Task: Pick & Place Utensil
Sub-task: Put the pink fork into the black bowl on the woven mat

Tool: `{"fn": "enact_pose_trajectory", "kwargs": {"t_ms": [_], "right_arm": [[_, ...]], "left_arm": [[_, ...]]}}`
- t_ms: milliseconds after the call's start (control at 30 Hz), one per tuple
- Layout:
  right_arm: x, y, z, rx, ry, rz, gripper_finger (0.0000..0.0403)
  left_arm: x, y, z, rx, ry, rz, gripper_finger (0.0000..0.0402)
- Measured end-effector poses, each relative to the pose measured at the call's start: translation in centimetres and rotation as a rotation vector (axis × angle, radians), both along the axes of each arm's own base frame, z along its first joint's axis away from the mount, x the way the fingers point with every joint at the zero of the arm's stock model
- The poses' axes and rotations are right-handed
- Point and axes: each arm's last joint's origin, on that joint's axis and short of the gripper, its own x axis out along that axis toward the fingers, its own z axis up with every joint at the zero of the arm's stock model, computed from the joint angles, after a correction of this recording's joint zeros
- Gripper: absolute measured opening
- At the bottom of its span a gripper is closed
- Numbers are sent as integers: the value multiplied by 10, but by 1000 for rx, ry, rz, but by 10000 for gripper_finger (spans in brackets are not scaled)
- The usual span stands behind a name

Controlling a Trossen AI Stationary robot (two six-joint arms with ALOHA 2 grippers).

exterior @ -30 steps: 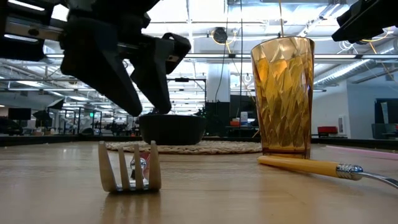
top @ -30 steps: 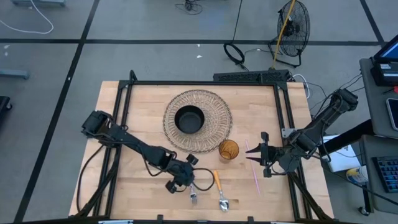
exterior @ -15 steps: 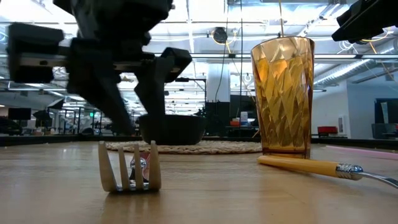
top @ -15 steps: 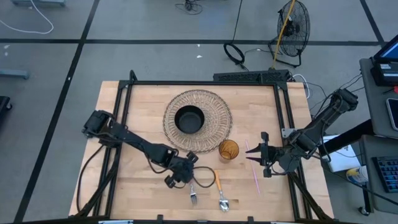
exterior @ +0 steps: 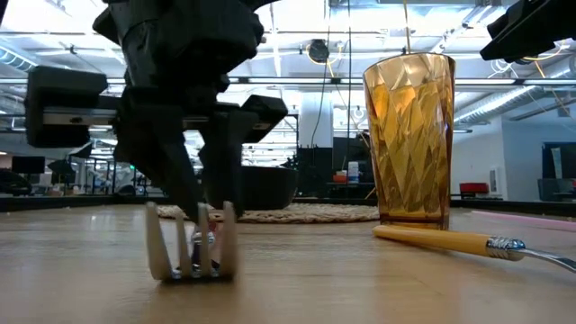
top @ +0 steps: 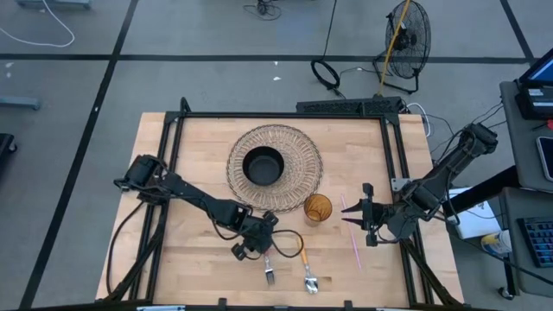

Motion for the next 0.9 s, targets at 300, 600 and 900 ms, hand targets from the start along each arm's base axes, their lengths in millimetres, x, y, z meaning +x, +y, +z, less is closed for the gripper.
{"fn": "enact_pose_trajectory", "kwargs": {"t_ms": [300, 600, 900], "right_arm": [[0, 0, 0, 0, 1, 0, 89], [0, 0, 0, 0, 1, 0, 89], [0, 0, 0, 0, 1, 0, 89]], "left_arm": [[-1, 0, 0, -12, 13, -11, 165], [-6, -1, 9, -81, 33, -42, 141], [-7, -2, 9, -129, 58, -58, 113]]}}
